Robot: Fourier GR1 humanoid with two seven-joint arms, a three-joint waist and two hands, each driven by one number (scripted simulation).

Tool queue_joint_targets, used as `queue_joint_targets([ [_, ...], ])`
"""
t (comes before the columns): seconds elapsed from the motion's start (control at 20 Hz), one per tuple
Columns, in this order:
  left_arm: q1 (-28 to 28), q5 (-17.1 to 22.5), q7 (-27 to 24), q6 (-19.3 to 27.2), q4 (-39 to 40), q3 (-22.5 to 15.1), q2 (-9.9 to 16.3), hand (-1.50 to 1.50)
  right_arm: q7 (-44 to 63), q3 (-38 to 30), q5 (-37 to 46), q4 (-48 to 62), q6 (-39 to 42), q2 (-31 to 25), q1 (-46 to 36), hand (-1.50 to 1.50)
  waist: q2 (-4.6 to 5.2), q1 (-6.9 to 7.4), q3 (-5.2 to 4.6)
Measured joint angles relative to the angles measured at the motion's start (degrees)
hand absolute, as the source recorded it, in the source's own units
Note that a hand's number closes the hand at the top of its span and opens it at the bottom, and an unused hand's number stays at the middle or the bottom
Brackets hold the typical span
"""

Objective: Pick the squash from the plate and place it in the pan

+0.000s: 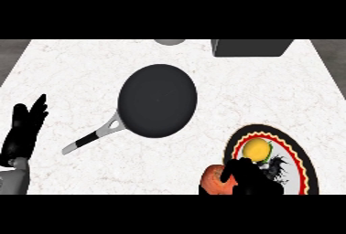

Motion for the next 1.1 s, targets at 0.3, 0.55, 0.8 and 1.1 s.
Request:
queue_joint_targets([
  [0.3,-0.4,-0.2,-1.3,-0.5,1.1,0.0,-0.6,0.0,3.7,0.1,-4.8,4.5,-0.3,1.7,-12.8,1.5,0.32,0.91,0.03],
  [0.55,-1.7,-0.3,-0.7,-0.9,1.3,-0.1,-0.4,0.0,4.8,-6.0,-12.7,13.7,-4.7,2.6,-23.3,1.5,0.58,1.69,0.06],
  [0.8,-2.1,-0.3,-0.8,-1.3,1.5,-0.4,-0.7,0.0,3.9,-12.3,-20.6,24.4,-11.6,2.9,-32.0,1.5,0.77,2.44,0.09],
  [1.1,-2.7,-1.0,-0.5,-0.9,1.3,-1.0,-1.5,0.0,0.8,-18.7,-29.2,41.6,-21.2,3.0,-41.1,1.5,0.99,3.09,0.11],
])
